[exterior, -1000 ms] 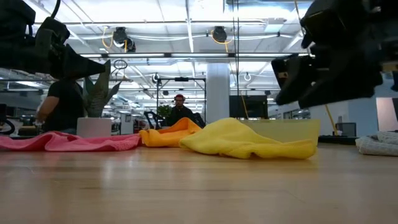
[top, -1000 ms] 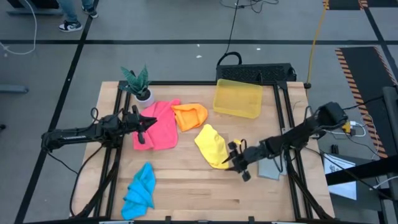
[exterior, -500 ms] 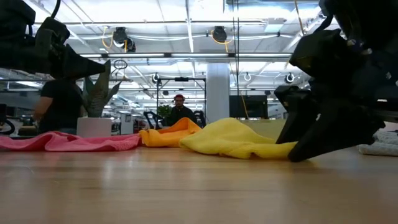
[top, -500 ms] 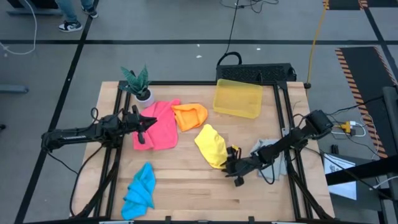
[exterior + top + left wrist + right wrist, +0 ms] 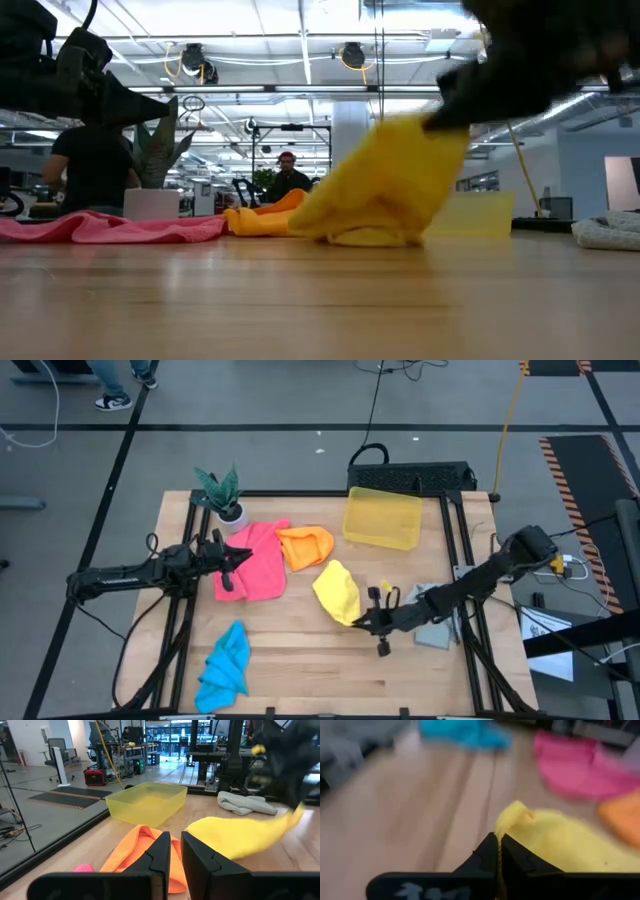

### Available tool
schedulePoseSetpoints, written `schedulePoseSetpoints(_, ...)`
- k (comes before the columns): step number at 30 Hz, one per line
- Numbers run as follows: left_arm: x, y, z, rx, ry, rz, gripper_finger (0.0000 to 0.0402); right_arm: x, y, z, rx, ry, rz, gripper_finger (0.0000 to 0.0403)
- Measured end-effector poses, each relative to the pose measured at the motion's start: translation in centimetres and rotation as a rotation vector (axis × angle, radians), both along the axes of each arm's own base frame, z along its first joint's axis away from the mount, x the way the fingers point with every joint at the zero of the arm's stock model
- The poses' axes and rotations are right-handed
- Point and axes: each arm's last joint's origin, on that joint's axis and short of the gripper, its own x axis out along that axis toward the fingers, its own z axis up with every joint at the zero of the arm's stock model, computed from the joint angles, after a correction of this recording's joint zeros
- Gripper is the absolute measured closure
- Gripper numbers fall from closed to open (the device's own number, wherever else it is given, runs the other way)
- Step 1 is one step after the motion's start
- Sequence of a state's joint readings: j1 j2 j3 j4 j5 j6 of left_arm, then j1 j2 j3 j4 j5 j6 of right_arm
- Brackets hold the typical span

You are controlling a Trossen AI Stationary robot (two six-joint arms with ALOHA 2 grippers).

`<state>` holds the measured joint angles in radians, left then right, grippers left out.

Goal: Fold microfiber towels
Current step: Fold the yellow kitchen towel

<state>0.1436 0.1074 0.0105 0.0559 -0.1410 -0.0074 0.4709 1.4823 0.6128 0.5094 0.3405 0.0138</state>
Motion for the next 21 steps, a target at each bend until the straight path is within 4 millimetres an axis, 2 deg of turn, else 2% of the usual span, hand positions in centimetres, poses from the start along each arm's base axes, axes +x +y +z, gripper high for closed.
schedulePoseSetpoints(4, 0.0, 0.0, 0.0, 0.0, 0.0, 0.0, 0.0355, -0.5, -0.1, 3.4, 0.067, -0.171, 0.056, 0.0402)
schedulePoseSetpoints(10, 0.0, 0.0, 0.6, 0.002, -0.065, 0.0, 0.0355, -1.6, 0.0, 7.5, 0.211, -0.394, 0.248, 0.0402)
schedulePoseSetpoints(16, -0.1, -0.1, 1.7, -0.272, -0.256, -0.026, 0.0355, -2.6, 0.2, 9.6, 0.302, -0.509, 0.475, 0.0402)
schedulePoseSetpoints(21, -0.5, 0.2, 3.1, -0.288, -0.428, 0.054, 0.0355, -3.3, -0.1, 10.8, 0.368, -0.541, 0.527, 0.0402)
